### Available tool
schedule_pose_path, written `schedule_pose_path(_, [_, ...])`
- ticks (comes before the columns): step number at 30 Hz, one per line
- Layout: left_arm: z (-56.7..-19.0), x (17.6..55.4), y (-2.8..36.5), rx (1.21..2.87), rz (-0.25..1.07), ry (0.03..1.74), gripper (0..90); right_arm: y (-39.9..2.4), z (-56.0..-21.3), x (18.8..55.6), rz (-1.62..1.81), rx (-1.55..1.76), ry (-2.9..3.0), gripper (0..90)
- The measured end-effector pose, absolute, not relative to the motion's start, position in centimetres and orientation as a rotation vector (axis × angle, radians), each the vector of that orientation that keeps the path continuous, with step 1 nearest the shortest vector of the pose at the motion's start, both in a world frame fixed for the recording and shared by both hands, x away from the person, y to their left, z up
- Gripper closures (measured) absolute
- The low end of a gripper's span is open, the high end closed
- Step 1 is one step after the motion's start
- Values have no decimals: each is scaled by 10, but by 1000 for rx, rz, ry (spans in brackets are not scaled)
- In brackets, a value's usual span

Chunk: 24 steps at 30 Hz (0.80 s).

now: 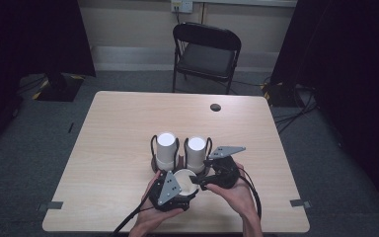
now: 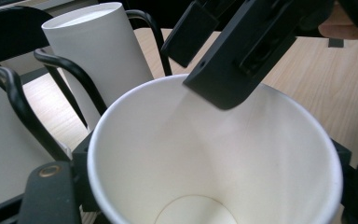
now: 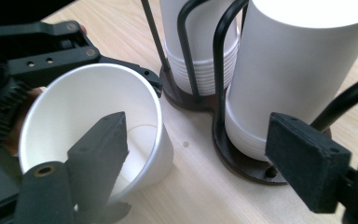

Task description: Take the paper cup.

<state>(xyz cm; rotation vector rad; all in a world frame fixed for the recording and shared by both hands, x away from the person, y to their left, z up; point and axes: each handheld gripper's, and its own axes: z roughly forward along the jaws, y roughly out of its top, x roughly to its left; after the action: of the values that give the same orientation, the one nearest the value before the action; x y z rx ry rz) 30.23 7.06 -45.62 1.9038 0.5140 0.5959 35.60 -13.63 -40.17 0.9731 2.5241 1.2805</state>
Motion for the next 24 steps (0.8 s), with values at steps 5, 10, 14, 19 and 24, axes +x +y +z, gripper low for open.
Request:
schedule_pose_path(5, [-457, 303, 77, 1893, 601, 540, 226, -141, -401, 353, 1324, 978, 2468, 221])
schedule_pose_path(10, [-457, 302, 83, 1874, 599, 560, 226, -149, -402, 352, 1390, 1007, 2395, 234])
schedule_pose_path(14, [-457, 300, 90, 1873, 608, 569, 226, -154, -403, 350, 1420, 1012, 2360, 240])
schedule_pose_path(19, [-458, 301, 98, 1848, 589, 600, 225, -161, -405, 348, 1452, 1038, 2298, 227])
schedule_pose_path(24, [-458, 301, 110, 1833, 590, 644, 226, -169, -411, 346, 1459, 1079, 2243, 213])
